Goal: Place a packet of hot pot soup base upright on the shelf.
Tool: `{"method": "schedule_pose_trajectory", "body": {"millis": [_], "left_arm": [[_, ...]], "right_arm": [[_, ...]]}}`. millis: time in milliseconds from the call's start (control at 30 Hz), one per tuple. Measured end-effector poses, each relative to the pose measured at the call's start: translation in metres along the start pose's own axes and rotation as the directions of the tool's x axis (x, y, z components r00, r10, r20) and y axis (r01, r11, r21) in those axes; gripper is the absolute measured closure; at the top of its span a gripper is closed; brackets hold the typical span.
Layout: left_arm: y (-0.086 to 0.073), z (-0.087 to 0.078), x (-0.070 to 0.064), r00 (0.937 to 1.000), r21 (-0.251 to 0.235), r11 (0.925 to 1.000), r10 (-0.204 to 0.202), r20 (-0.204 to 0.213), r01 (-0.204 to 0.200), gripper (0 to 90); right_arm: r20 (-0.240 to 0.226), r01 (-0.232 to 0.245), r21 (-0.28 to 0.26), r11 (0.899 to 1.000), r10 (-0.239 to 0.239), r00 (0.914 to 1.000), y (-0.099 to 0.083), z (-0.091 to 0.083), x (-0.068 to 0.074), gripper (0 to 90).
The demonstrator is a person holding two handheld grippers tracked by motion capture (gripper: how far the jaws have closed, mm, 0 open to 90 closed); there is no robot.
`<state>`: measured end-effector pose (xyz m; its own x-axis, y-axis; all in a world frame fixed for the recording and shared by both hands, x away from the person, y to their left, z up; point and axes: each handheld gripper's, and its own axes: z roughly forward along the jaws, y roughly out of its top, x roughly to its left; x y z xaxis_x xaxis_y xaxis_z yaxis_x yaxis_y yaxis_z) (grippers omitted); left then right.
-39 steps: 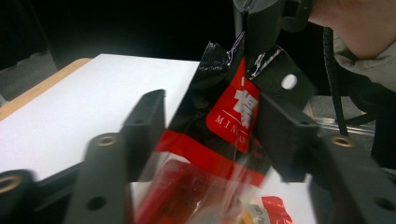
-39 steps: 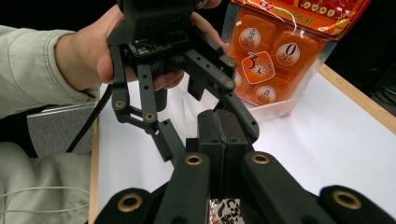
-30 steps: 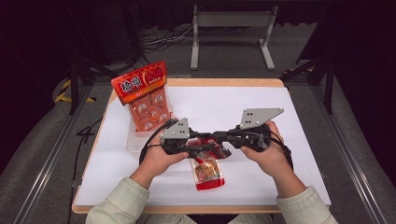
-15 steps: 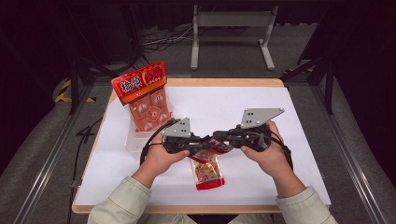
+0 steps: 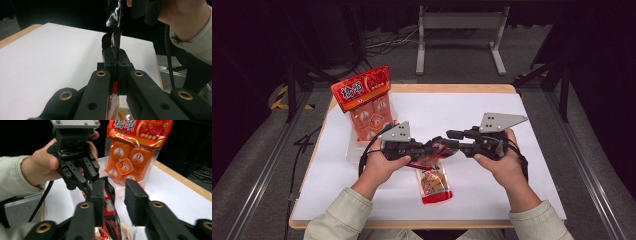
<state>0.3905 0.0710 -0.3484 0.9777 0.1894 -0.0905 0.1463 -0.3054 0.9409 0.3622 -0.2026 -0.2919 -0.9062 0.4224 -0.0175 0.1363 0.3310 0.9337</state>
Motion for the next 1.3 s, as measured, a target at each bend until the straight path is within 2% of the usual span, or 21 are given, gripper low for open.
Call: {"method": "schedule_pose_trajectory", "body": {"millis": [100,200,300,600,700,767,867,1033,1067,1267,1300], "left_arm": [[0.000,-0.006,0.002,0.9998,-0.030,0.9995,-0.007,-0.017,0.006,89.4],[0.000,-0.013,0.005,0.9995,-0.056,0.9983,-0.016,-0.027,0.015,89.4],[0.000,-0.019,0.007,0.9989,-0.079,0.9966,-0.029,-0.037,0.026,89.4],[0.001,-0.045,0.017,0.9922,-0.162,0.9861,-0.057,-0.110,0.039,89.5],[0.000,-0.055,0.021,0.9878,-0.176,0.9838,-0.058,-0.144,0.033,89.4],[-0.001,-0.061,0.022,0.9856,-0.195,0.9802,-0.065,-0.156,0.034,89.5],[-0.002,-0.066,0.023,0.9830,-0.203,0.9789,-0.062,-0.173,0.026,89.5],[-0.003,-0.080,0.020,0.9739,-0.211,0.9773,-0.033,-0.224,-0.016,89.4],[-0.004,-0.083,0.019,0.9711,-0.220,0.9752,-0.033,-0.236,-0.020,89.4],[-0.005,-0.093,0.022,0.9656,-0.239,0.9708,-0.041,-0.257,-0.022,89.4],[-0.005,-0.096,0.024,0.9628,-0.245,0.9693,-0.042,-0.267,-0.025,89.4]], "right_arm": [[0.024,-0.009,-0.028,1.000,0.010,0.9997,-0.002,-0.005,-0.002,61.3],[0.035,-0.025,-0.041,0.999,0.026,0.9990,-0.005,-0.010,-0.005,59.2],[0.044,-0.033,-0.049,0.998,0.035,0.9984,-0.008,-0.013,-0.006,59.6],[0.096,-0.075,-0.045,0.996,0.079,0.9922,-0.030,-0.021,-0.016,60.6],[0.109,-0.092,-0.049,0.995,0.097,0.9893,-0.035,-0.024,-0.021,59.1],[0.124,-0.100,-0.047,0.994,0.106,0.9867,-0.039,-0.024,-0.024,58.3],[0.146,-0.110,-0.038,0.993,0.115,0.9826,-0.043,-0.025,-0.029,57.8],[0.174,-0.133,-0.031,0.991,0.136,0.9752,-0.050,-0.027,-0.036,56.6],[0.180,-0.135,-0.032,0.990,0.139,0.9739,-0.052,-0.027,-0.037,55.8],[0.195,-0.141,-0.017,0.990,0.142,0.9705,-0.057,-0.026,-0.041,55.1],[0.194,-0.143,-0.017,0.990,0.143,0.9704,-0.057,-0.026,-0.041,55.1]]}}
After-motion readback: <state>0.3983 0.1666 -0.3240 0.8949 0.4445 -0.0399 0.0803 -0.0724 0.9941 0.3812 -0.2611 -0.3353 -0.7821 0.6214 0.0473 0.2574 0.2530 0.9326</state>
